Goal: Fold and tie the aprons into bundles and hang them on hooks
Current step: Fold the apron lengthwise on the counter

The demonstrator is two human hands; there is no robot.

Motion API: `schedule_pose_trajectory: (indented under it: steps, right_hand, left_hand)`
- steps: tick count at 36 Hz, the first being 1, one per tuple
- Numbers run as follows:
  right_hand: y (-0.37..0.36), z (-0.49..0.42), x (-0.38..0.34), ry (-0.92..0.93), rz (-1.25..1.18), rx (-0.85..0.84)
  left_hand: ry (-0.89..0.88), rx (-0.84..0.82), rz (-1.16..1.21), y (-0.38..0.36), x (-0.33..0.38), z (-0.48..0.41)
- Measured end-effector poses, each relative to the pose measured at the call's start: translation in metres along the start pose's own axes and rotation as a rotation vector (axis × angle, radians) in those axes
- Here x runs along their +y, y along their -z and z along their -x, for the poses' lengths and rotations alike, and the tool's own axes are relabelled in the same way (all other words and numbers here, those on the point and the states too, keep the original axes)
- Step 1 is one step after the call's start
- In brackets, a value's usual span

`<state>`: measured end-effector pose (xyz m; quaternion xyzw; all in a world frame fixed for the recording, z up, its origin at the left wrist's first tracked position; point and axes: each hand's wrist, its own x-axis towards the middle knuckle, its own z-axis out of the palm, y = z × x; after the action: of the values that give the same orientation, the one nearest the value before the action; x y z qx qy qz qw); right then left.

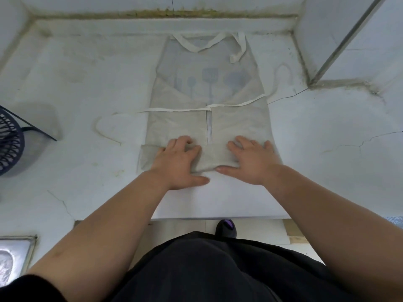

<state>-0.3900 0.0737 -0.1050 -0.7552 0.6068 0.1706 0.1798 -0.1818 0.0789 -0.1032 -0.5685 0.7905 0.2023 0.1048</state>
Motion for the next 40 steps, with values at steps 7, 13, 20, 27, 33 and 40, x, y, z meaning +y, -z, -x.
schedule_pose_trajectory:
  steps: [7,13,20,27,33,40]
  right_hand:
    - [0.051,-0.013,0.016,0.08,-0.292,-0.138]
    - [0.08,-0.034,0.031,0.031,-0.194,-0.207]
    - [0.07,-0.053,0.047,-0.166,0.015,-0.024]
    - [0.029,-0.052,0.002,0.081,0.056,0.019]
    - [0.001,-0.046,0.014,-0.011,-0.039,0.089]
    - [0.003,-0.046,0.025,-0.136,-0.117,0.055]
  left_hand:
    - [0.012,-0.148,0.099,0.047,-0.011,-0.021]
    - [0.147,-0.272,0.347,0.081,-0.023,-0.053]
    - [0.187,-0.045,-0.133,0.068,-0.034,-0.064]
    - [-0.095,0.004,-0.111,0.013,0.013,-0.058]
    - [0.059,0.05,-0.128,-0.015,-0.015,-0.048]
    - [0.282,0.084,-0.007,-0.012,-0.029,-0.037]
